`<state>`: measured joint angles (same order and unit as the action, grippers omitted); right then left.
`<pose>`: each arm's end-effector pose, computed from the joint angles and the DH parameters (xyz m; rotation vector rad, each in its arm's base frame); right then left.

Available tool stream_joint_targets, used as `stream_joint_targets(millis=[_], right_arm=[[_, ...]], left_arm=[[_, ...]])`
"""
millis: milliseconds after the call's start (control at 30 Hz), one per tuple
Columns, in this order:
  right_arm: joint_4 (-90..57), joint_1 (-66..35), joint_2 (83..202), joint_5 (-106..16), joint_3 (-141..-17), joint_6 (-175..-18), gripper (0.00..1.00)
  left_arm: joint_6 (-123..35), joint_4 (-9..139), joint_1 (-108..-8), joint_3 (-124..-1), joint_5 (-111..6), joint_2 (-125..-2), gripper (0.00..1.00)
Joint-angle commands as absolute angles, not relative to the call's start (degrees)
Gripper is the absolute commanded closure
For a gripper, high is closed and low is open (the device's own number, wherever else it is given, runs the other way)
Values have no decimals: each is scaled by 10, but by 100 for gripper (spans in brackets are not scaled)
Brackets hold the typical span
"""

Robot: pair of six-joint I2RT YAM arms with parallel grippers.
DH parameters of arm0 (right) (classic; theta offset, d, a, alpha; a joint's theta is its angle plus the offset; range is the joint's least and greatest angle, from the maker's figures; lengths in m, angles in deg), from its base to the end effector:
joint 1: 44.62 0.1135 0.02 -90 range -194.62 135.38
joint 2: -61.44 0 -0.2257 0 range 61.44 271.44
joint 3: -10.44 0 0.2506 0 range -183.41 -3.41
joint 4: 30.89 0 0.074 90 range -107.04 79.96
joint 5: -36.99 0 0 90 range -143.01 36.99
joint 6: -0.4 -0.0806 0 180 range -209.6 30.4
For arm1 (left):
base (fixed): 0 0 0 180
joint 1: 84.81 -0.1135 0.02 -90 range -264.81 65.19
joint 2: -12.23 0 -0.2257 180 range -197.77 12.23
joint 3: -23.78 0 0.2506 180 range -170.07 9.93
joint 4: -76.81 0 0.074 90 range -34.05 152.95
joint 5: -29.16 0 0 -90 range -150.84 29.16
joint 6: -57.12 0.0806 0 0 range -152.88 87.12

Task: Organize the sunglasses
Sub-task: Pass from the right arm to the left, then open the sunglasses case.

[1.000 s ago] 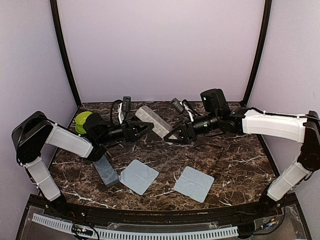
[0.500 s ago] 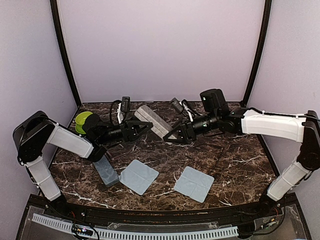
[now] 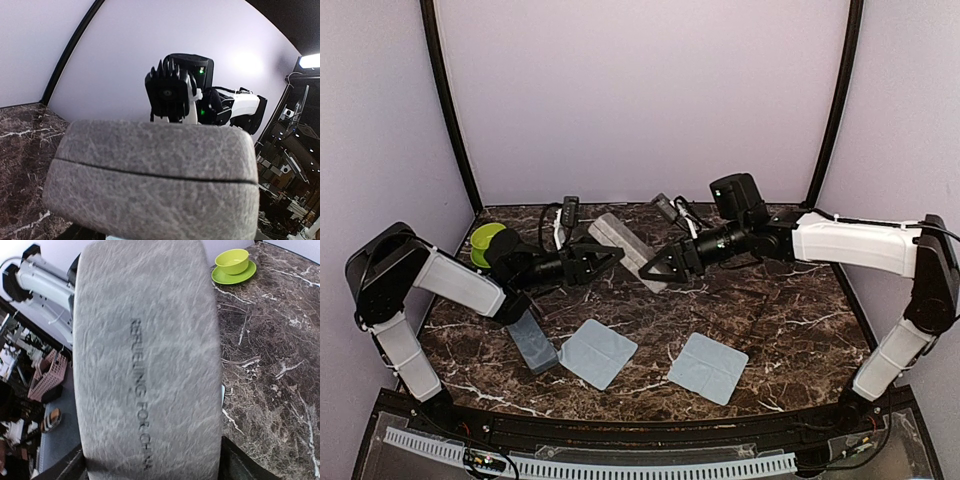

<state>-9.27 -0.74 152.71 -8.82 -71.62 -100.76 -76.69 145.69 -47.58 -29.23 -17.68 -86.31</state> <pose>0.2390 0.3077 0.2315 -1.1005 1.9580 1.3621 0.2461 -0.2563 0.2105 0.6832 1.2992 -1.6212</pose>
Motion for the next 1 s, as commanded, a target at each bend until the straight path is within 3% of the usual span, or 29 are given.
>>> stream_joint_targets(millis=[0, 100, 267, 567, 967], right_arm=[[-115, -2, 1546, -111, -754, -1036, 15], [-111, -3, 1553, -112, -760, -1037, 10], [-112, -3, 1559, -108, -762, -1037, 16], [-112, -2, 1564, -100, -758, -1034, 12], [-117, 4, 1572, -95, -755, -1036, 19]], left_arm=[[-735, 1455, -466, -281, -148, -845, 100], [-735, 1454, -466, -280, -148, -846, 100], [-735, 1454, -467, -282, -147, -850, 100], [-736, 1453, -467, -283, -151, -853, 100], [-732, 1448, -466, -283, -152, -855, 100]])
